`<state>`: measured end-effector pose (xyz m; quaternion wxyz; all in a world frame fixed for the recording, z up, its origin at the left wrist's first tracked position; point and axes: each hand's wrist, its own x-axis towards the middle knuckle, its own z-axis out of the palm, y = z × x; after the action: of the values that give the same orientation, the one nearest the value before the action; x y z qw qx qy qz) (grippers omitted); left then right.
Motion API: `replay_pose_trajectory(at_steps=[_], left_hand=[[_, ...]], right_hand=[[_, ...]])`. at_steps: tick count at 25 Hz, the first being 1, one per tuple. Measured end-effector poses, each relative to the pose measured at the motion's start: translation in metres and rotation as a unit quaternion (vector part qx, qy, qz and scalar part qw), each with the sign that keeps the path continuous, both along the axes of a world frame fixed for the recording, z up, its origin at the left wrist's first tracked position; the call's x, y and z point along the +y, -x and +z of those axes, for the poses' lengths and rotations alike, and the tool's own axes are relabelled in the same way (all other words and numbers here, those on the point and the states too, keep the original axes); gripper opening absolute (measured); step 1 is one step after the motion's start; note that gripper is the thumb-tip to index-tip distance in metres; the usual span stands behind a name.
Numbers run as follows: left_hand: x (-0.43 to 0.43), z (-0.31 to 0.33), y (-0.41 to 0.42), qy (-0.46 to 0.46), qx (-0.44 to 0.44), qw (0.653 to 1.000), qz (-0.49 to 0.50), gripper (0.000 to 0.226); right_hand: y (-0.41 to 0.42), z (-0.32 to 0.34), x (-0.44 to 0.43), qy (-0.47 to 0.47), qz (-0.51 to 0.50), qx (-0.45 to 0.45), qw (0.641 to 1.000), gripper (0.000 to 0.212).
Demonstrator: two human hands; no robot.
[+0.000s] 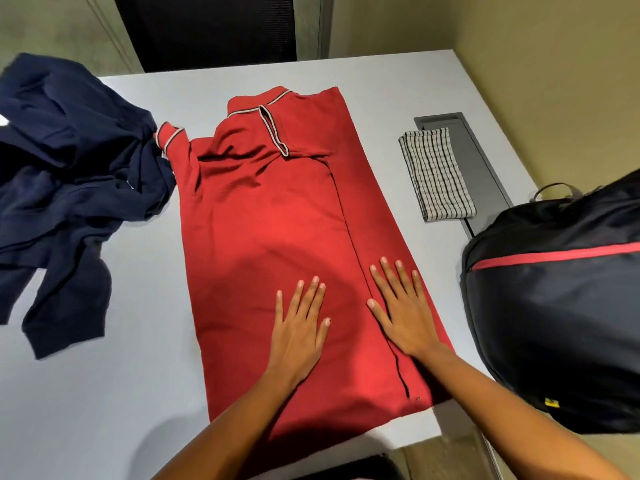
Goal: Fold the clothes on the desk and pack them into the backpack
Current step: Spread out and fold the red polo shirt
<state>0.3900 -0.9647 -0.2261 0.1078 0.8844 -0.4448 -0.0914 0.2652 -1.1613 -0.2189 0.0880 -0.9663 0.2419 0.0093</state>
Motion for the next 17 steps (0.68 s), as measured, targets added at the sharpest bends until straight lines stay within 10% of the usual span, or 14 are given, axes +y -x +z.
replay_pose_trajectory(at_steps=[7,13,17], left_hand=[[0.071,0.021,-0.044,0.069,-0.067,0.977,0.191,0.033],[0.125,0.029,-0.083,0.132,0.084,0.921,0.356,0.032],[0.122,0.033,-0.100,0.132,0.121,0.897,0.405,0.034]], right_hand=[[-0.007,0.023,0.108,-0.163,0.090,-0.234,0.954,0.020],[-0.015,0.038,0.204,-0.298,0.295,-0.094,0.903,0.054],[-0.019,0.031,0.230,-0.155,0.422,0.037,0.893,0.081]])
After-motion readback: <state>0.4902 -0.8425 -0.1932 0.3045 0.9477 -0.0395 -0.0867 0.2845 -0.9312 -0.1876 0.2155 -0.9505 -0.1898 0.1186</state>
